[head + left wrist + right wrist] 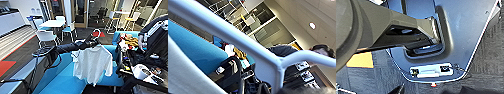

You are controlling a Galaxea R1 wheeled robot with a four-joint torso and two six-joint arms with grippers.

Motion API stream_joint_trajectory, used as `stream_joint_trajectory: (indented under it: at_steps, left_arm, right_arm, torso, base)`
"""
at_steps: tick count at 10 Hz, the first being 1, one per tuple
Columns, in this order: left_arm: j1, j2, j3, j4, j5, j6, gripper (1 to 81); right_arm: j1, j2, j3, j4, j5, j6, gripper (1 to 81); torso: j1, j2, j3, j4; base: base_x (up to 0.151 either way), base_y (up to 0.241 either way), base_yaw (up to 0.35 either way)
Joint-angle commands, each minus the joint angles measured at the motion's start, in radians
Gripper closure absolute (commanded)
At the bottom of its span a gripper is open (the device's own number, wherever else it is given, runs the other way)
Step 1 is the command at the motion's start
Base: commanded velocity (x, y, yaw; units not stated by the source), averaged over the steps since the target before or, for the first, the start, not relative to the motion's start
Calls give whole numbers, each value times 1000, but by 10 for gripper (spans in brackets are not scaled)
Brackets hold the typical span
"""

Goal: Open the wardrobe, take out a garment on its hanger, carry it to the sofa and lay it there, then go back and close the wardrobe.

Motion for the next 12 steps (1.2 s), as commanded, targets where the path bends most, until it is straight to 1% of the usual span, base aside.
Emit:
stream_joint_trajectory:
  at_steps: [1, 2, 4, 5, 7, 9, 12]
  left_arm:
    - [-200, 51, -31, 30, -26, 12, 811]
    - [-204, 80, -52, 27, -28, 12, 811]
    - [-200, 117, -80, 38, -26, 12, 811]
    - [-181, 112, -91, 43, -26, 14, 811]
    - [-108, 18, -89, 87, -25, 14, 811]
    - [-57, -47, -92, 119, -26, 14, 811]
    - [-54, -50, -177, 139, -25, 14, 811]
  right_arm:
    - [-1, -6, 15, -6, -65, -1, 10]
    - [-1, -6, 14, -4, -65, -1, 10]
    - [-4, -8, 12, -3, -63, -1, 10]
    - [-6, -8, 12, -1, -61, -1, 10]
    - [-7, -4, 12, -3, -60, -1, 10]
    - [-7, 0, 8, -4, -60, -1, 10]
    - [-12, 3, 8, -4, -60, -1, 10]
  torso:
    - [0, 0, 3, 0]
    - [0, 0, -19, 0]
    - [1, 1, -31, 0]
    - [1, 1, -30, 0]
    - [1, 1, -30, 0]
    - [1, 1, -30, 0]
    - [1, 1, -30, 0]
  base:
    - [0, 0, 0]
    - [0, 0, 0]
    - [0, 0, 0]
    - [0, 0, 0]
    - [0, 0, 0]
    - [0, 0, 0]
    - [0, 0, 0]
